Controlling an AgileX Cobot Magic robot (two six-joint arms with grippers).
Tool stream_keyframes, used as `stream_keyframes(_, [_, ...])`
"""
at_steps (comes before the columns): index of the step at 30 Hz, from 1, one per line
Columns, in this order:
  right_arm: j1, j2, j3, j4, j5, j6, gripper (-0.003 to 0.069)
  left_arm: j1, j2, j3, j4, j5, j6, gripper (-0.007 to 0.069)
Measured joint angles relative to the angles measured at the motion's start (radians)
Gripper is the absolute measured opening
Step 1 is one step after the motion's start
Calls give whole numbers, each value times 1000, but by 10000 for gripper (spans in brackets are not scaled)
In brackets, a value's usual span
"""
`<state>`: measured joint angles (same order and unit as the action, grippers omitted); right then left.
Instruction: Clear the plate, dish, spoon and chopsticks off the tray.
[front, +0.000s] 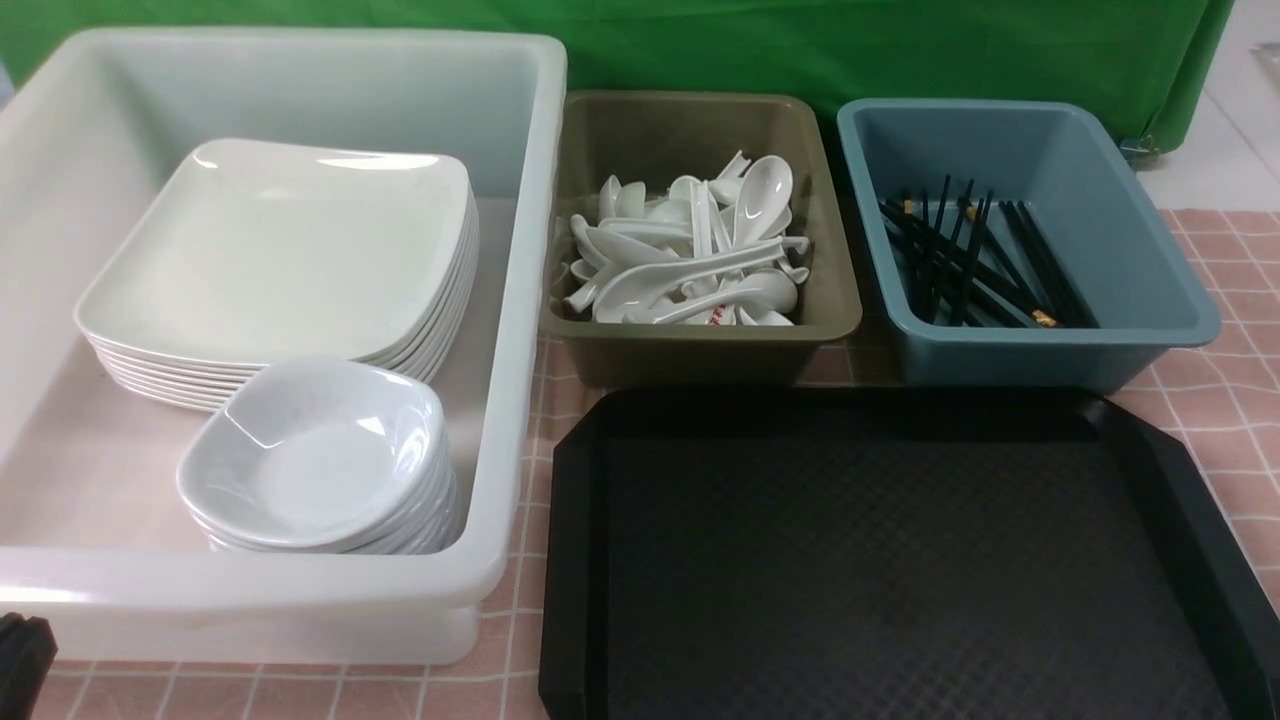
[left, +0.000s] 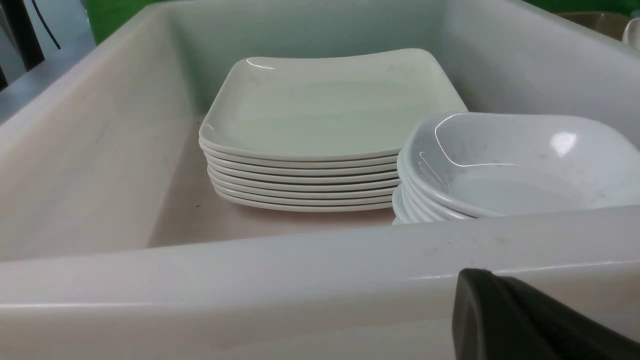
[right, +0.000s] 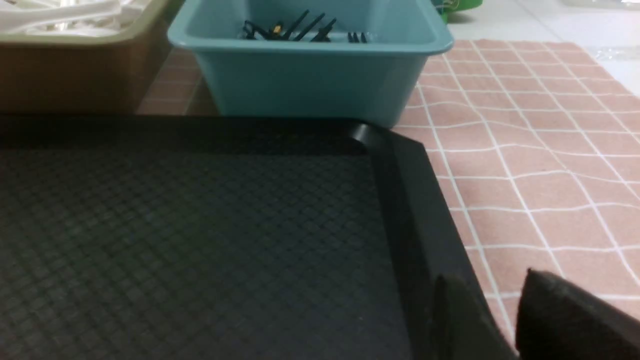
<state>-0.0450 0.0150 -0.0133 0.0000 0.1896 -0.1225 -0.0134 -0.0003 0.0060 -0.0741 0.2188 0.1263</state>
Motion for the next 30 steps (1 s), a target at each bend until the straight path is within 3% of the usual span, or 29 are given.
stream_keyframes(30, [22,0,0,0,0,9,239,0,0,0,20,0,0,5])
